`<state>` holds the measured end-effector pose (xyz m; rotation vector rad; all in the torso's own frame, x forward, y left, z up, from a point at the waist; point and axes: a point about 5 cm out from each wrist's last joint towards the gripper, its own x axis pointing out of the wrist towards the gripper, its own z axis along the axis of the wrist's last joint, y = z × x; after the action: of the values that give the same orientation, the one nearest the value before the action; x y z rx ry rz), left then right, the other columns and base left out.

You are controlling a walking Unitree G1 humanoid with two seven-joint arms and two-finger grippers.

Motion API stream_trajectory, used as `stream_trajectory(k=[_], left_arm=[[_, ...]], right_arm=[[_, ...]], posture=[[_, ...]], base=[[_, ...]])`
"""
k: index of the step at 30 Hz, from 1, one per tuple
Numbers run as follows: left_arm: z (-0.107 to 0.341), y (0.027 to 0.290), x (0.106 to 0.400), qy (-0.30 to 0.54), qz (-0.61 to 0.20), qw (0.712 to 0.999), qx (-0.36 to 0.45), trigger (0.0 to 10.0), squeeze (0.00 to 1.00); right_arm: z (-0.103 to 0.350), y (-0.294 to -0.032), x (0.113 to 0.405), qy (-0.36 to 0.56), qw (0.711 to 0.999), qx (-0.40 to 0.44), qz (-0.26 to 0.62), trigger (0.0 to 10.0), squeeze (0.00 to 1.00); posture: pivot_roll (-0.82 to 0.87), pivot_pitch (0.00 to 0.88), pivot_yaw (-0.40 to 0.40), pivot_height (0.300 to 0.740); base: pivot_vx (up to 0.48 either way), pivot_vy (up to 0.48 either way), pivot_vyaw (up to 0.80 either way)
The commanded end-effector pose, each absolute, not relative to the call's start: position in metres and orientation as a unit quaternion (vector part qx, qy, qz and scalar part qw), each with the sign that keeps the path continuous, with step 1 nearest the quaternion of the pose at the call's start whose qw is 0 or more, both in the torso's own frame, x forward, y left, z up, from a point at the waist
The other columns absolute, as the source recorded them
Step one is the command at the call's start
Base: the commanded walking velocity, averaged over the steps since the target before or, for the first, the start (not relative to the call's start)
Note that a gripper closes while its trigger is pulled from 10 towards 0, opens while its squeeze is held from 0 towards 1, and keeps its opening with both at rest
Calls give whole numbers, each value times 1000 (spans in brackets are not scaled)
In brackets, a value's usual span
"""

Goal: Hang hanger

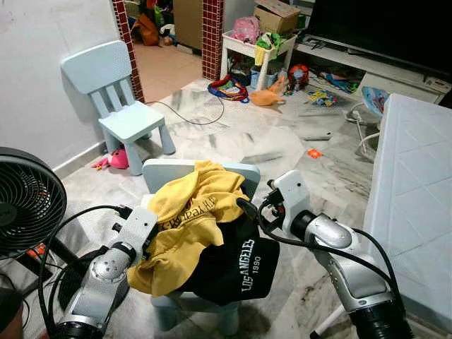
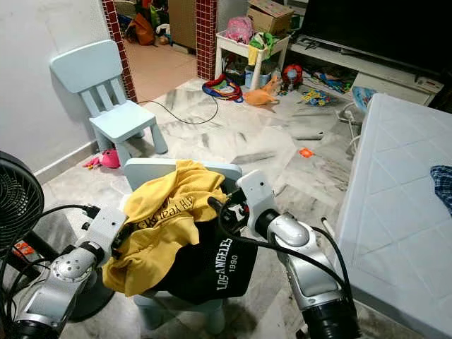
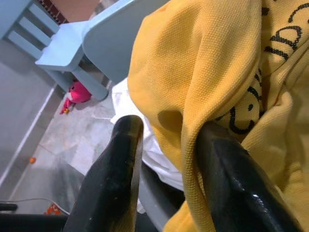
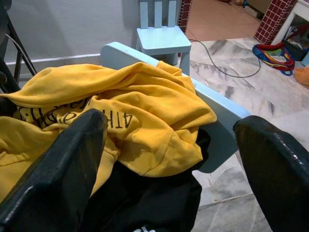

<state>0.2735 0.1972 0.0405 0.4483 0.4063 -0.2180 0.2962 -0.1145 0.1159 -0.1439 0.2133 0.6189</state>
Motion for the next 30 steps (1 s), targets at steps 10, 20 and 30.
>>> stream_trajectory(k=[10,20,30], left_arm=[[49,205,281,177,-64,966,179,0,0],[58,231,271,164,38,975,143,0,0],[45,228,242,212,25,957,198,10000,0]], right_arm=[[117,-118,299,102,946,-78,298,10000,0],[118,-119,299,99,947,-80,296,10000,0],[119,-116,301,99,945,-80,301,10000,0]], posture=[[-14,37,-60,740],[-15,36,-60,740],[-5,37,-66,740]], base=[[0,0,0],[0,0,0],[0,0,0]])
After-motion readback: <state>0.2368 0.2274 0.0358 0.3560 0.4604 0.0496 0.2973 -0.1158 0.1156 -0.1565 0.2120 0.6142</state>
